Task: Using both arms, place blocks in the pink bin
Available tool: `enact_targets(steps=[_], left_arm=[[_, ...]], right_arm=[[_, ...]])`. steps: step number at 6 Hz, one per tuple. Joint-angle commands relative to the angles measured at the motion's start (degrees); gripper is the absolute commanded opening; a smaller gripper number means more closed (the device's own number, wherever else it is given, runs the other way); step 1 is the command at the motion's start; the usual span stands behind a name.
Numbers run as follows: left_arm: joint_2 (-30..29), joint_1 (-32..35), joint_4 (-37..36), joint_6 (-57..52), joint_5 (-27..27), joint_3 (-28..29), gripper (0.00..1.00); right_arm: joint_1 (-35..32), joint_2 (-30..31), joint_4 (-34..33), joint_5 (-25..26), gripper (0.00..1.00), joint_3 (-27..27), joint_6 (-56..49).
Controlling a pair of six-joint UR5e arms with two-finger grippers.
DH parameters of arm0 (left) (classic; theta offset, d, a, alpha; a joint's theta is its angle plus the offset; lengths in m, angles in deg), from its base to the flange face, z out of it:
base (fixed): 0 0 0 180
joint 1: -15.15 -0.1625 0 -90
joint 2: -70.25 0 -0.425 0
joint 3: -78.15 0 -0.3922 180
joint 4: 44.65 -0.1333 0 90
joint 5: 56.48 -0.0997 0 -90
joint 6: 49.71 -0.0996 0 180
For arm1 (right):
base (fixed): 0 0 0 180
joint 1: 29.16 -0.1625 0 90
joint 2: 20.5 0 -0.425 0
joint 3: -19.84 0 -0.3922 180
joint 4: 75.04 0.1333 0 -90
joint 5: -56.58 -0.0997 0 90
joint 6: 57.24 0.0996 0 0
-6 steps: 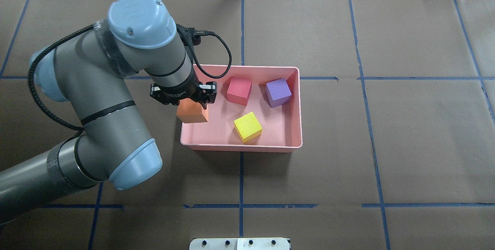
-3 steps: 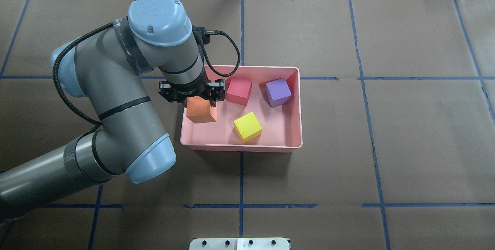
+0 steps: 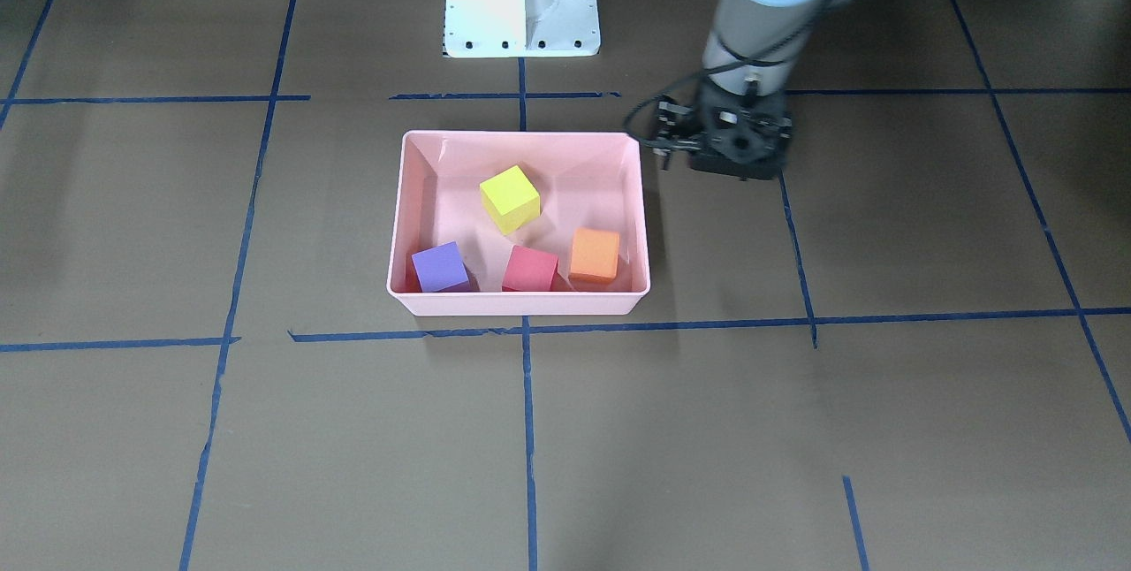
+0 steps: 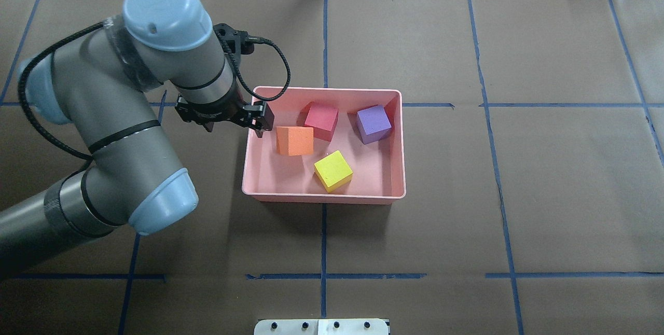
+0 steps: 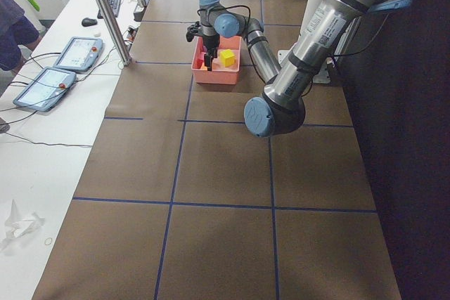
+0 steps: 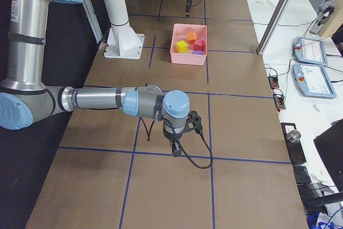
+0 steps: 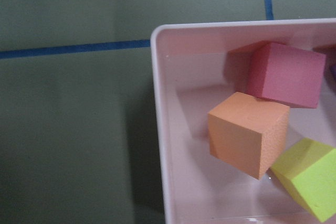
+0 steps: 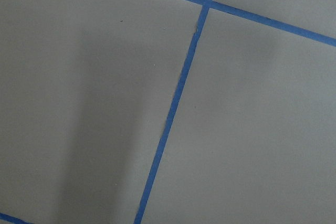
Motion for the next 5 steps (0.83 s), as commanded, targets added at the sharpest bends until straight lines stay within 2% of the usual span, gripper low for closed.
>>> enact_targets(steps=[1,2,3,4,5], left_arm=[[10.8,13.9,-0.2,-23.0,6.8,-0.8,1.00],[17.9,21.8,-0.2,-33.3,10.8,-0.6,1.00],[24.8,28.4,0.5,-36.3,12.6,-0.5,1.00],[27.3,32.6,0.0,-40.1,12.5,-0.3,1.00],[31.9,34.0,0.6,-44.1,12.5,-0.2,1.00]], right_arm=[[0.0,-0.6,0.5,-0.1,1.00,-0.5,7.1],[0.1,-0.7,1.6,-0.2,1.00,-0.4,8.2],[0.3,-0.7,1.6,-0.3,1.00,-0.4,8.3],[0.3,-0.7,1.6,-0.3,1.00,-0.4,8.6],[0.3,-0.7,1.6,-0.3,1.00,-0.3,8.5]])
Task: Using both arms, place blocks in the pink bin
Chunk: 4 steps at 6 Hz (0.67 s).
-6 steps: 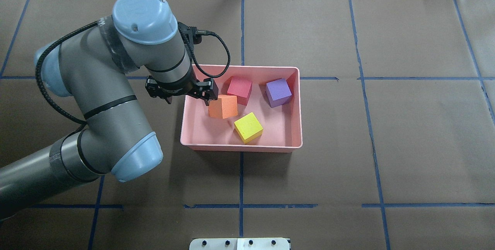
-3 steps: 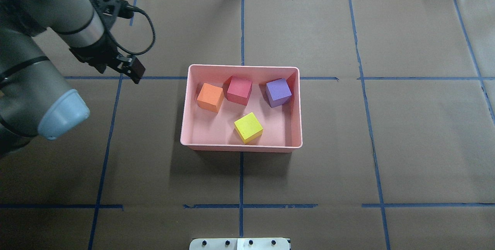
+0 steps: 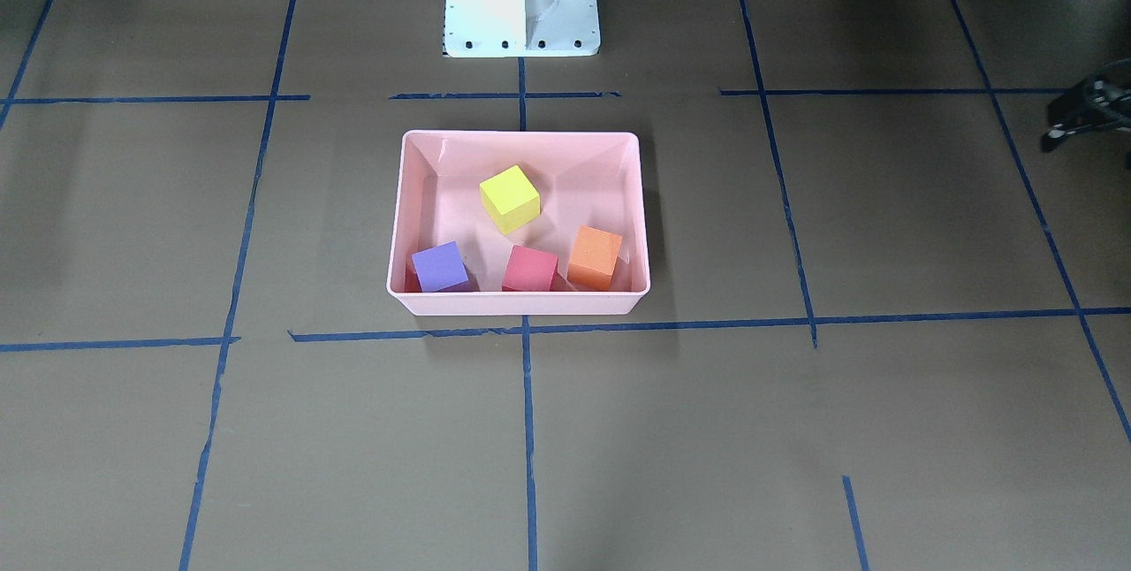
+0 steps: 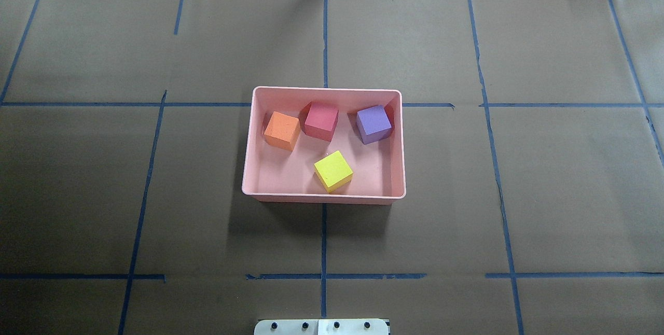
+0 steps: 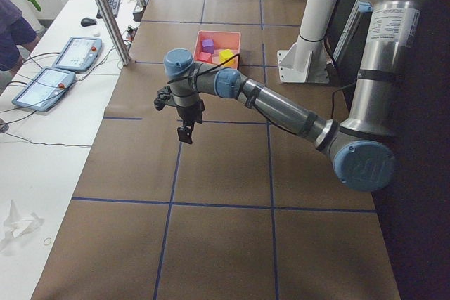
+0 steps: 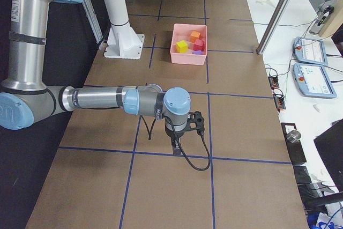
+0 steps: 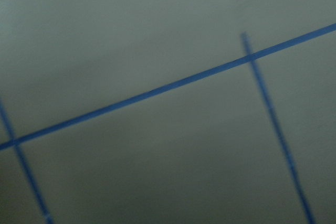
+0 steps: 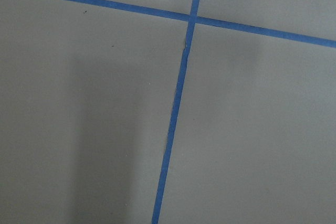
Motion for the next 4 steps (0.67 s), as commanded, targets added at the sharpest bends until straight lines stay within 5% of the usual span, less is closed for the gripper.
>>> enact_targets(steps=[1,4], left_arm=[[6.4,3.6,0.3,-5.4,0.3,0.1,1.00],[7.8,4.0,0.1,-3.0,0.1,1.2,1.00]], right_arm=[[0.0,0.0,0.0,0.1,1.00,0.1,0.0],[0.1,0.0,0.0,0.1,1.00,0.1,-0.2]])
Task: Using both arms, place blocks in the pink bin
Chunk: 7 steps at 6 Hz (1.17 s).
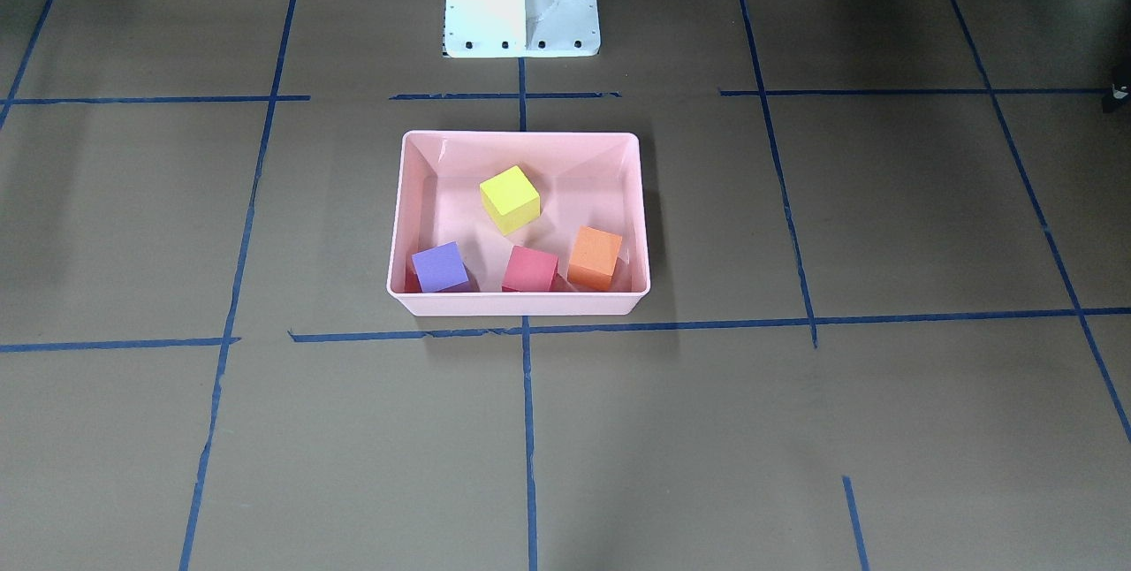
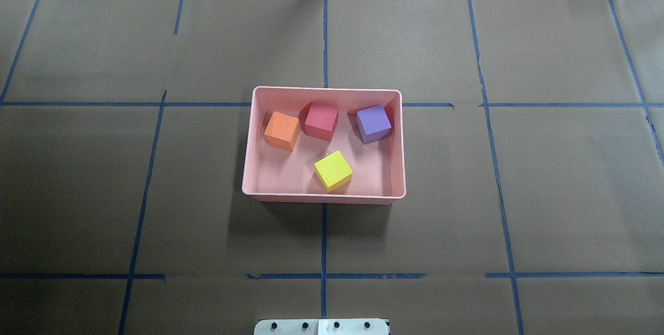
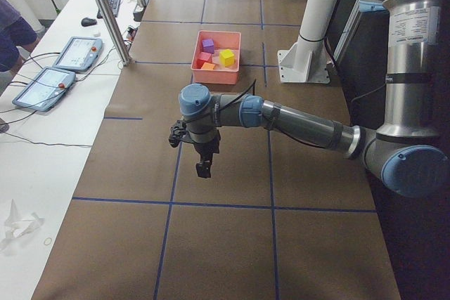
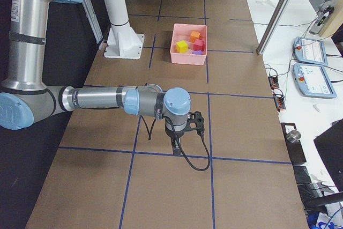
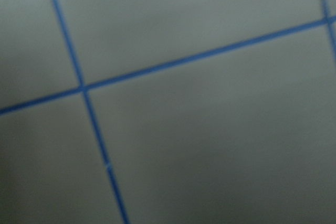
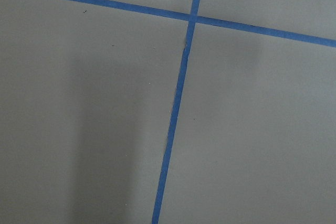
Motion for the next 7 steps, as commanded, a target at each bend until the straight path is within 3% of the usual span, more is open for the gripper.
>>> enact_targets(steps=[1,3,7], left_arm=[[0.9,0.0,-0.1,1.6,-0.1,0.9,1.00],[3.7,0.0,0.6,1.4,0.1,1.9,1.00],[3.3,-0.4,0.5,1.0,-0.4,1.3,1.00]], right_arm=[[0.0,0.0,0.0,0.1,1.00,0.0,-0.1],[0.0,0.0,0.1,0.0,1.00,-0.1,-0.1],[0.2,0.0,0.0,-0.4,1.00,-0.1,0.0]])
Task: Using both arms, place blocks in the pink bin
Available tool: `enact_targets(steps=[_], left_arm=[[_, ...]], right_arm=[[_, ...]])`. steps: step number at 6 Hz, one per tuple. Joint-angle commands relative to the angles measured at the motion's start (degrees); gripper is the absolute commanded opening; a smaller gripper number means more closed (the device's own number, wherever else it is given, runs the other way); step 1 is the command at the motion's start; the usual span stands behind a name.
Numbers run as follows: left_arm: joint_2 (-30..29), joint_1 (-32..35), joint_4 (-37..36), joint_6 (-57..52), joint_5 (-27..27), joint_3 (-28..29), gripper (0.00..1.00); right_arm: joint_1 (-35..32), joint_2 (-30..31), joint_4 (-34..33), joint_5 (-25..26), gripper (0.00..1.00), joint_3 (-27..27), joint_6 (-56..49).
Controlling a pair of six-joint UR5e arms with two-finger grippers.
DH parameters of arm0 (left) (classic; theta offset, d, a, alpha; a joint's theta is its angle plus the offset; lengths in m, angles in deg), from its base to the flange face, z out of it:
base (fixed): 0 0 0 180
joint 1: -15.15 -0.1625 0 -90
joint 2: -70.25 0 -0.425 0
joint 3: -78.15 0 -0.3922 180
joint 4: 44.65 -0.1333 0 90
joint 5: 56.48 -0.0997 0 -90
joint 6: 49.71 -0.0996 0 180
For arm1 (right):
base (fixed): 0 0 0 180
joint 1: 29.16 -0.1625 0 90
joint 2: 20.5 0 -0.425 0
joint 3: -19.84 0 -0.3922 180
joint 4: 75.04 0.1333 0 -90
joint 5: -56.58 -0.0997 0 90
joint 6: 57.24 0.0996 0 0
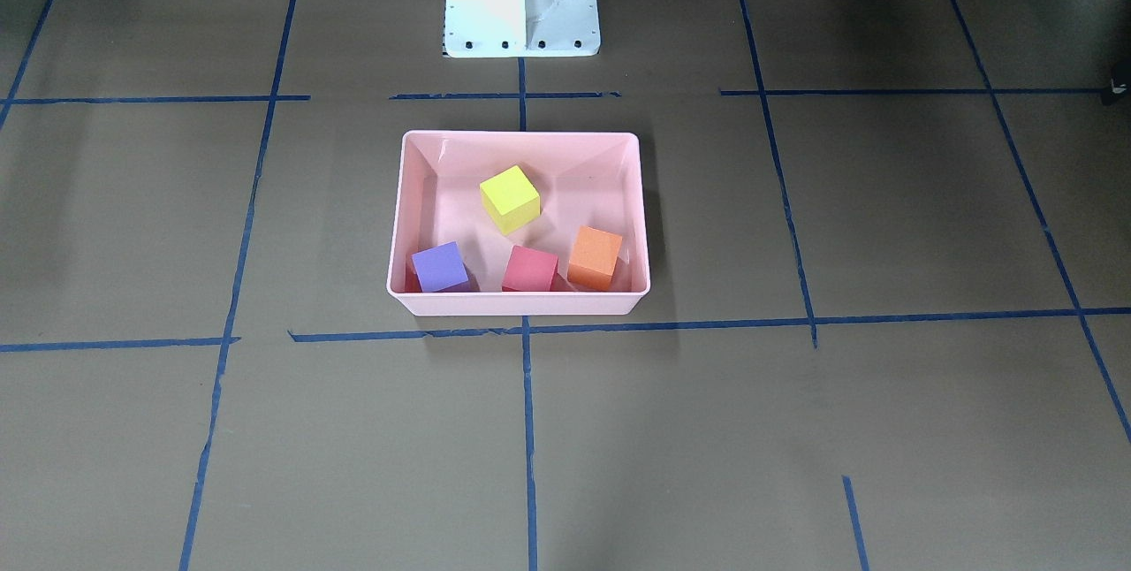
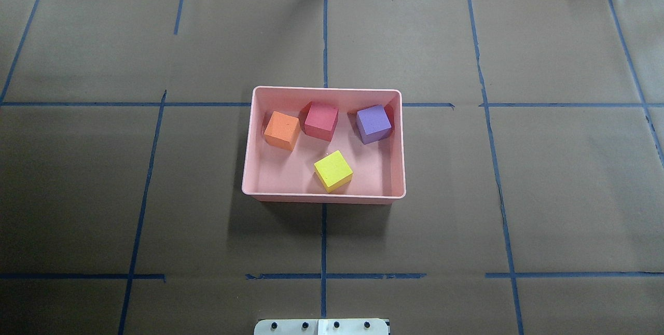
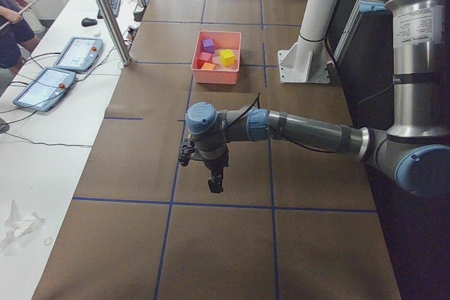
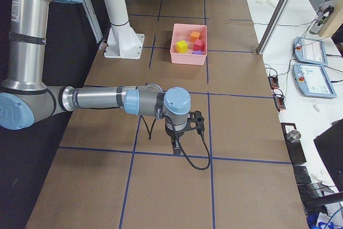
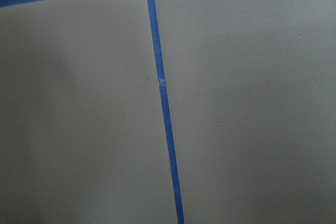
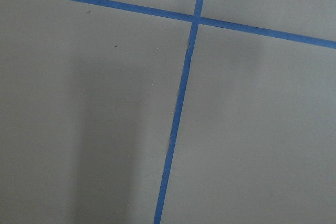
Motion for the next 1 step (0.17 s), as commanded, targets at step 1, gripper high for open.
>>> enact_targets(steps=[1], left_arm=[[0.0,0.0,0.0,0.0,0.1,-0.3,1.00]], right_arm=[[0.0,0.0,0.0,-0.1,1.00,0.0,0.1]])
